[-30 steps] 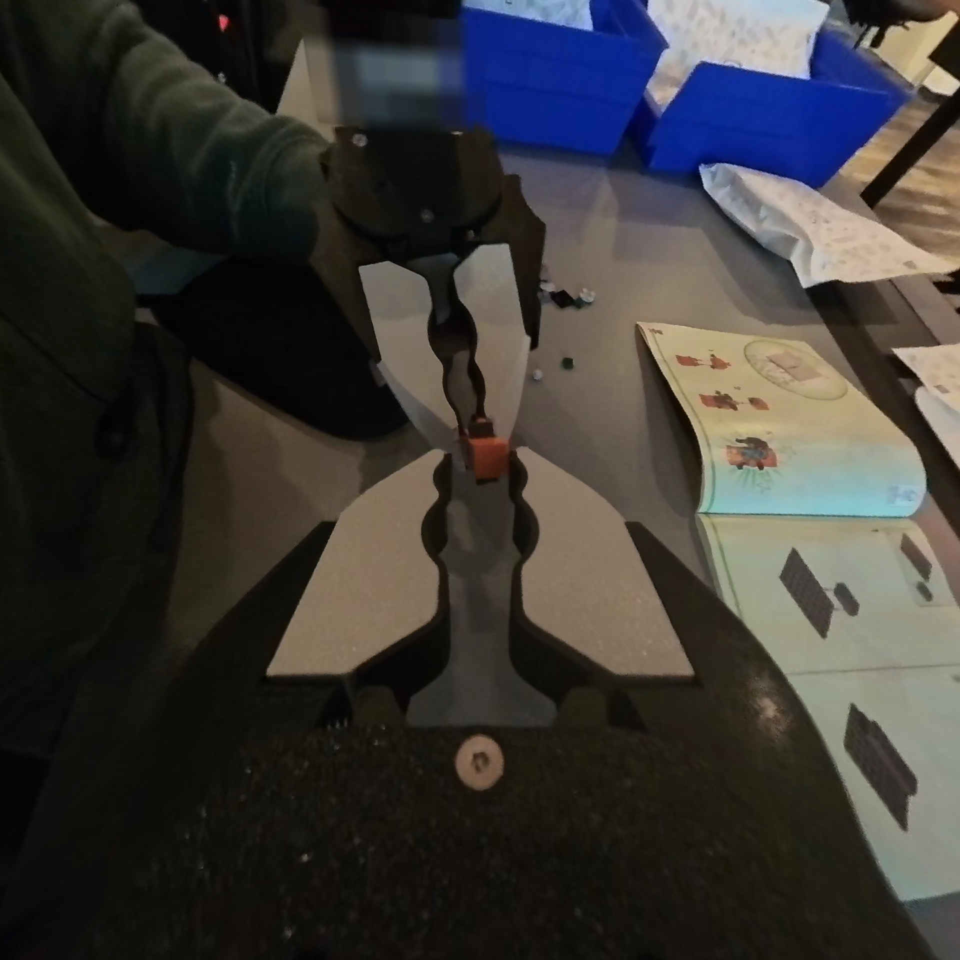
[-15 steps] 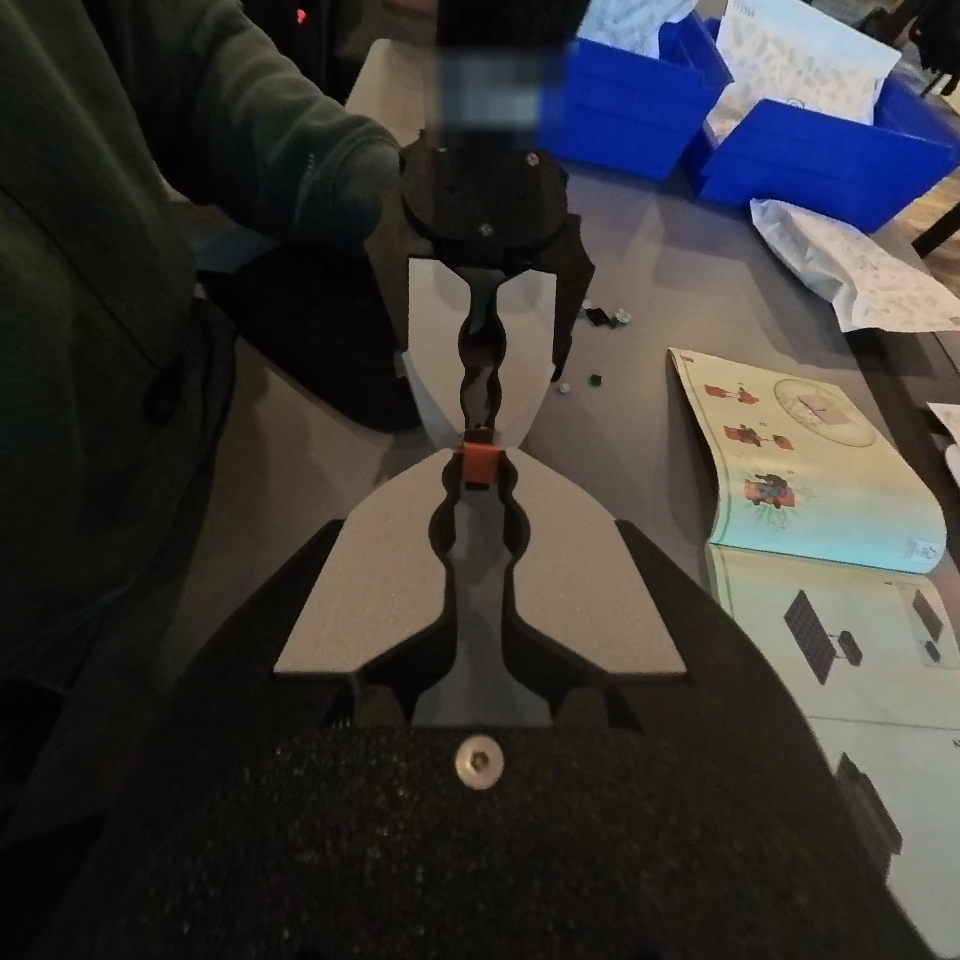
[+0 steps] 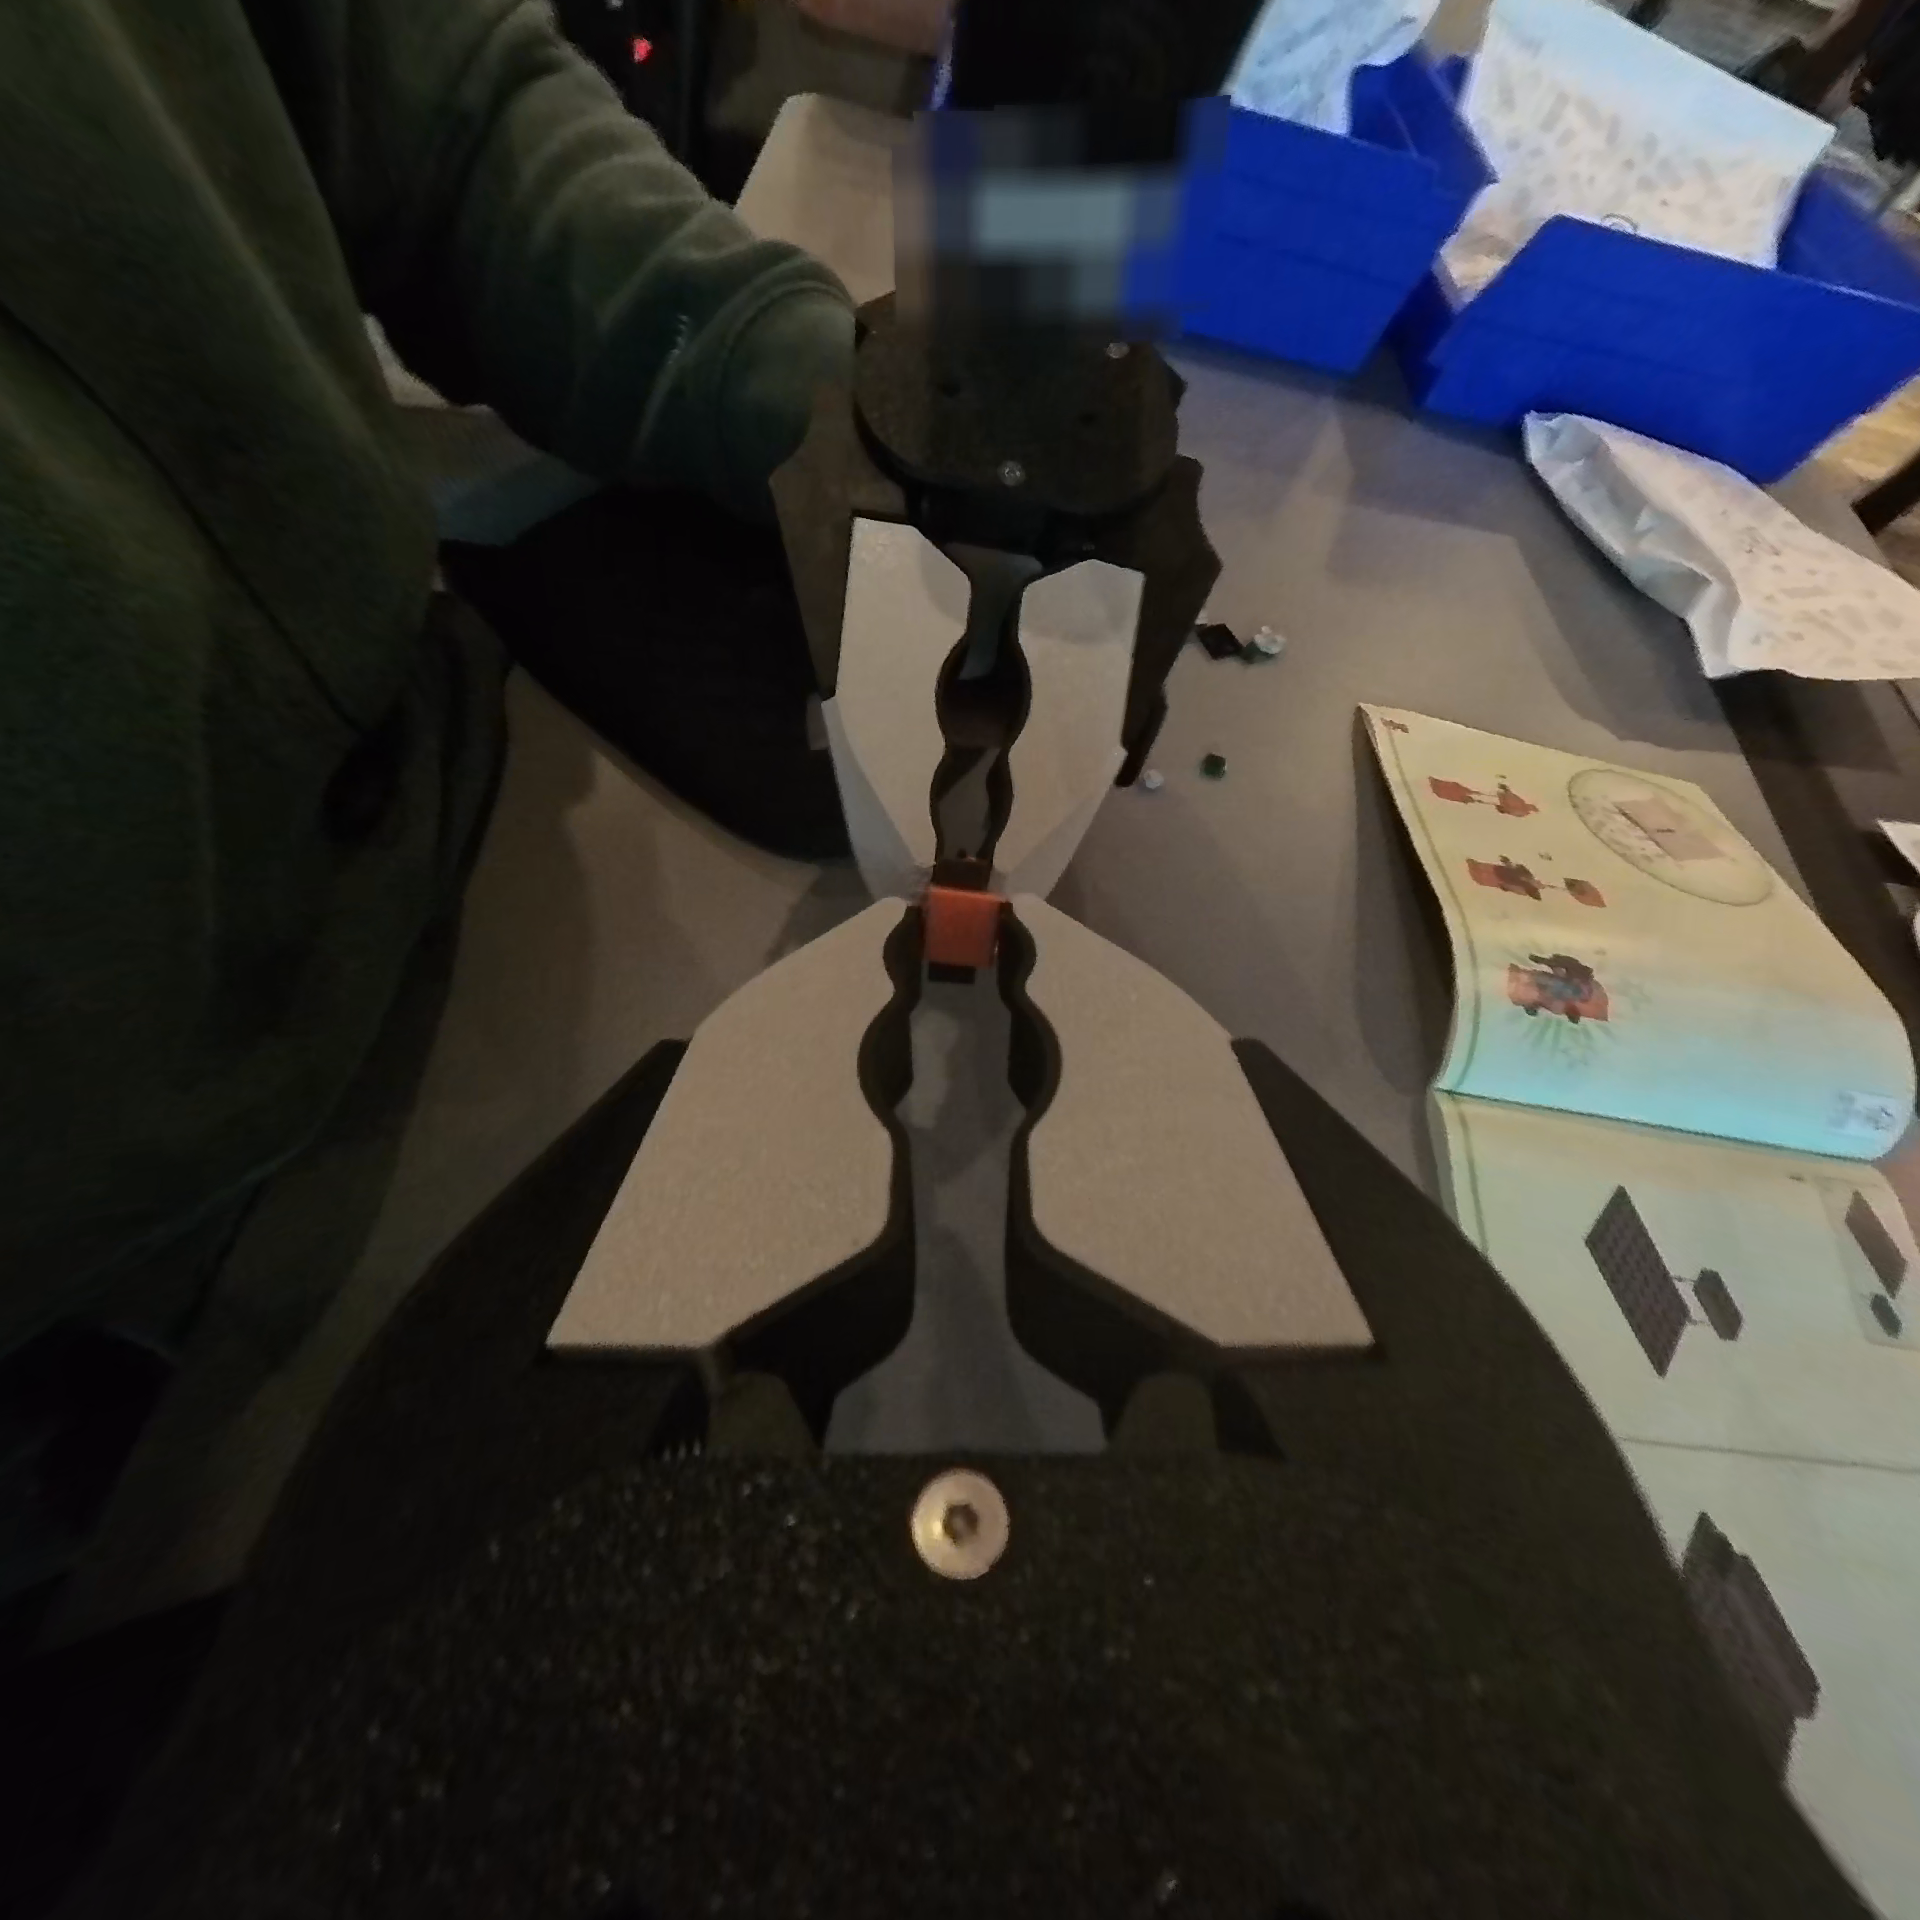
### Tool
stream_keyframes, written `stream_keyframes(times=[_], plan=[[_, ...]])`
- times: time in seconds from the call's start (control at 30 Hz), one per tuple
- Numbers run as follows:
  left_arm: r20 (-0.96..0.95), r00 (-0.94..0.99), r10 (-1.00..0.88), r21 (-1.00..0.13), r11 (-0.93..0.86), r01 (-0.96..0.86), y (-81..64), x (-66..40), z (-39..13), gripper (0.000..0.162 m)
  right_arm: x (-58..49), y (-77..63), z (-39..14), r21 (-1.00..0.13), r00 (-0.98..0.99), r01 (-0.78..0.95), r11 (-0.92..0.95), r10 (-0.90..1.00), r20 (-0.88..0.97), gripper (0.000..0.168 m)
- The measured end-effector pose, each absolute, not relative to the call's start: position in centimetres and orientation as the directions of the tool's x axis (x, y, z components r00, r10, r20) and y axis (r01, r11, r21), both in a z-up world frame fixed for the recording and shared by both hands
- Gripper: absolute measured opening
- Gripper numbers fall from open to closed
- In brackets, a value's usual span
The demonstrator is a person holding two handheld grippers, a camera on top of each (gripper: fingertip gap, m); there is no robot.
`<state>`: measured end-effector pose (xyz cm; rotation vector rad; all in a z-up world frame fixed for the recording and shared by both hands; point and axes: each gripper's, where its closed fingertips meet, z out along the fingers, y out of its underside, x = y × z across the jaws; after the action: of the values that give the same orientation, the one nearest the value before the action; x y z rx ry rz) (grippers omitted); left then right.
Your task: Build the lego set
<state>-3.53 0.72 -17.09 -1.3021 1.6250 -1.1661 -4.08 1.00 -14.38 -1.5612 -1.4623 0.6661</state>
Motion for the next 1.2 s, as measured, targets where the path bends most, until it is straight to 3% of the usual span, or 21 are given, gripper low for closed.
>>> stream_keyframes(times=[0.17,0.27,0.47,0.63,0.77,0.93,1.2], plan=[[-0.002,-0.182,-0.983,-0.962,0.052,-0.267,1.8,-2.9,-15.5,0.008,-3.0,2.0,-13.1,-0.901,0.263,0.434,-0.002,0.957,0.124,0.031],[0.023,-0.195,-0.981,-0.972,0.024,-0.233,1.8,-2.2,-14.5,0.008,-2.7,2.2,-12.5,-0.938,0.312,0.345,-0.031,0.946,0.084,0.032],[0.081,-0.223,-0.971,-0.982,-0.039,-0.186,1.9,-1.1,-13.3,0.008,-2.1,2.4,-11.7,-0.946,0.335,0.321,-0.053,0.94,0.061,0.012],[0.051,-0.155,-0.987,-0.977,-0.017,-0.212,3.1,-0.8,-13.6,0.01,-1.7,3.4,-12.1,-0.927,0.314,0.365,-0.088,0.949,0.034,0.011],[-0.021,0.01,-1.0,-0.955,0.017,-0.297,6.3,-1.6,-15.2,0.023,-0.8,5.7,-13.2,-0.905,0.306,0.404,-0.137,0.952,-0.008,0.011],[-0.067,0.184,-0.981,-0.939,0.0,-0.344,9.6,-3.5,-16.7,0.02,0.4,10.2,-17.4,-0.843,0.341,0.489,-0.223,0.939,-0.051,0.011],[-0.131,0.288,-0.949,-0.91,-0.001,-0.415,12.1,-5.3,-19.1,0.016,-0.7,14.7,-22.7,-0.743,0.317,0.622,-0.247,0.947,-0.049,0.012]])
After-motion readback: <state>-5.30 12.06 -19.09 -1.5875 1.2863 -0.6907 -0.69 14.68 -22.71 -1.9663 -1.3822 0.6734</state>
